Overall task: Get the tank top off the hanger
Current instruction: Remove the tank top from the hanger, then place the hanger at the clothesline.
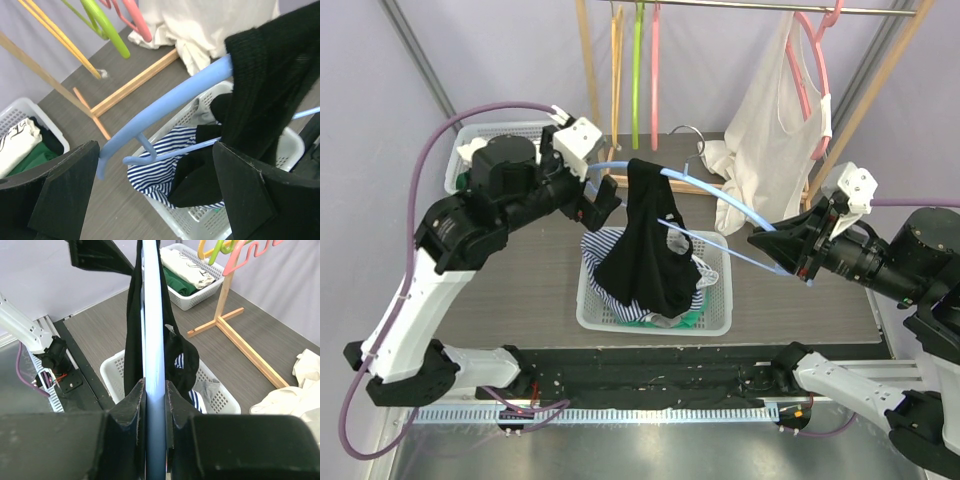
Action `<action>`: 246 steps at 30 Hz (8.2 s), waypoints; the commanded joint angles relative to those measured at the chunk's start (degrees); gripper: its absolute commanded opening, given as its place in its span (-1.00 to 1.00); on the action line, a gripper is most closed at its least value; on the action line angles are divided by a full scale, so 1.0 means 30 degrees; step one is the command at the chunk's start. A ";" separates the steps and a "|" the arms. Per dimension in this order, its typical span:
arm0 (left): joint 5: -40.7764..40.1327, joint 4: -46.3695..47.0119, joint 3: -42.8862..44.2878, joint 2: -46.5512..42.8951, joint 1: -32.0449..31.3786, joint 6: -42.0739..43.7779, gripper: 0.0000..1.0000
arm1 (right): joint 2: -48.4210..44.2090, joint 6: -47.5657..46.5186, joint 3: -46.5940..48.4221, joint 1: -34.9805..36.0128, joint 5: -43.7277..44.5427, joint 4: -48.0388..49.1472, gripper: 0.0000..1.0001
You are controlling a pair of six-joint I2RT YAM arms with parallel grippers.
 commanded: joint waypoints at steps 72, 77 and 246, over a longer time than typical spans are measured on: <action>-0.0501 0.3173 0.2218 0.0916 0.0166 -0.0656 -0.85 | -0.3131 0.1253 0.0409 -0.0012 0.2548 -0.2320 -0.98; -0.1266 0.3292 0.0460 0.0945 0.0284 -0.0098 -0.85 | -0.3689 0.1721 0.2139 -0.0012 0.3989 -0.3902 -0.97; -0.2408 0.1916 -0.8891 0.0947 -0.3642 0.4296 0.99 | 1.4685 0.1136 0.9378 -0.2121 1.4301 0.4681 0.13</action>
